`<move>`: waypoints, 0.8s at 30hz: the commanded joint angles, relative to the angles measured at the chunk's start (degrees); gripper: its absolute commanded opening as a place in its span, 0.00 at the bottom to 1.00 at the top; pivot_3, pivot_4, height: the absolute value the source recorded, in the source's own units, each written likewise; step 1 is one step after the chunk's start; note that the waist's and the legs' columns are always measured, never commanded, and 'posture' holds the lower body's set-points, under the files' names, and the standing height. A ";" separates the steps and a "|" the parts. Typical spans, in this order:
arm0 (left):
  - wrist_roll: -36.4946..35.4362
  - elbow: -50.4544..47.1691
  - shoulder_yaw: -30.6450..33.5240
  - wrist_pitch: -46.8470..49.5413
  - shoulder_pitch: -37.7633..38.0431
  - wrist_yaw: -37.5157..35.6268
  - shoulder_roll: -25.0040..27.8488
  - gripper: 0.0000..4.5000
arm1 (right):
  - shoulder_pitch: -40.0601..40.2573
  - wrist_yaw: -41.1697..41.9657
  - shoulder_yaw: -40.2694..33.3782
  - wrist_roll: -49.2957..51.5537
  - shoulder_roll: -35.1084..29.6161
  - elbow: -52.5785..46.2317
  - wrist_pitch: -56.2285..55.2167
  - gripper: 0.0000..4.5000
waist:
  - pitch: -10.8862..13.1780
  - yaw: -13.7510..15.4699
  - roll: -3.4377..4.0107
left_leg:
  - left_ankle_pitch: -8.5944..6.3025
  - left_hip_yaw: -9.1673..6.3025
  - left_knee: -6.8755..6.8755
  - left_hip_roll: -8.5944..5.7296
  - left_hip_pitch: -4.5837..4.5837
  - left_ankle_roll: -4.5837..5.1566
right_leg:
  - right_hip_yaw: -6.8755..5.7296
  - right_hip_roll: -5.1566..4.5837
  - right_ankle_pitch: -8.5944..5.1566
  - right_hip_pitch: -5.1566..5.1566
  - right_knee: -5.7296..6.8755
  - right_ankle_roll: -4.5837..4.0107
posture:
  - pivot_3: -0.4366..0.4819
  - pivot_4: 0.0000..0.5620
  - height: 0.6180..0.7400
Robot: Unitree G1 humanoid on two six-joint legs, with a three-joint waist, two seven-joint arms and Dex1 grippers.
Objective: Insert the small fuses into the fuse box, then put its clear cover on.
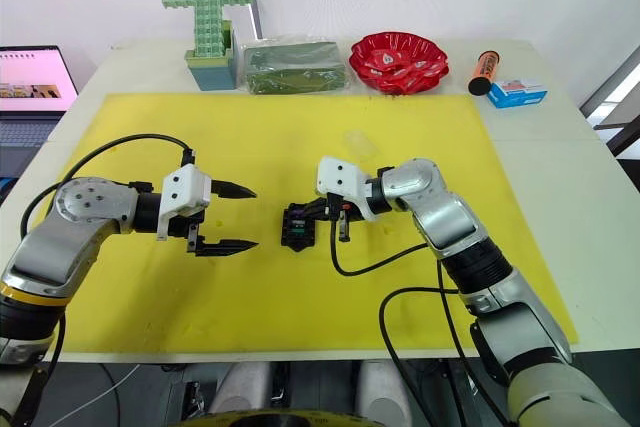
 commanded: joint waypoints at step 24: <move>0.35 -1.37 0.31 -0.99 -0.18 0.36 -0.73 1.00 | -3.96 1.42 4.74 -3.12 -1.96 -3.49 2.74 0.00 | 0.00 -0.05 0.00 | 0.00 0.01 -0.02 0.01 -0.01 0.00 | 0.00 0.00 0.00 -0.02 -0.01 0.00 | 0.48 0.27 1.00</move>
